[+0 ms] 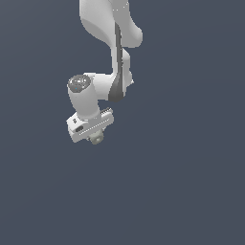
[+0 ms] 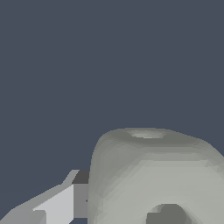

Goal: Pick up the object and move it to a goal position.

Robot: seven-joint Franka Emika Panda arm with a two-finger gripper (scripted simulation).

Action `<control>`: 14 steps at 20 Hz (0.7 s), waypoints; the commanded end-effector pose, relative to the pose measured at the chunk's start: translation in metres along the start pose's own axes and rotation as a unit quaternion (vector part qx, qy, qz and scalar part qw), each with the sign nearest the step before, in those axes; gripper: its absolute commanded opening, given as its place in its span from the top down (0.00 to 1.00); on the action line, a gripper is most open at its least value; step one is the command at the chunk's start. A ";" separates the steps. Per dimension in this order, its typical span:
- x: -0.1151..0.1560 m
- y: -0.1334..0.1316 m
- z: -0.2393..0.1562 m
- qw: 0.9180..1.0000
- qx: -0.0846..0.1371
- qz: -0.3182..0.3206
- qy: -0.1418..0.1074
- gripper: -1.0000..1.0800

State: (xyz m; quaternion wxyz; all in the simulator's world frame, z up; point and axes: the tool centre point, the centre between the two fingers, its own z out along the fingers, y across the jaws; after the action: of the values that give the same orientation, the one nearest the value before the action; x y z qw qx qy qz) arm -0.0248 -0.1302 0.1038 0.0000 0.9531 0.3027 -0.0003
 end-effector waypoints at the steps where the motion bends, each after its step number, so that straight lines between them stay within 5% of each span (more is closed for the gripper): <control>1: -0.020 0.000 -0.009 1.000 0.000 0.000 0.000 1.00; 14: -0.082 0.004 -0.038 1.000 0.000 0.000 0.000 1.00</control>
State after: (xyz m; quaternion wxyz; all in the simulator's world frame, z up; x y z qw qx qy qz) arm -0.0869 -0.1790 0.1401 0.0001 0.9533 0.3022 0.0001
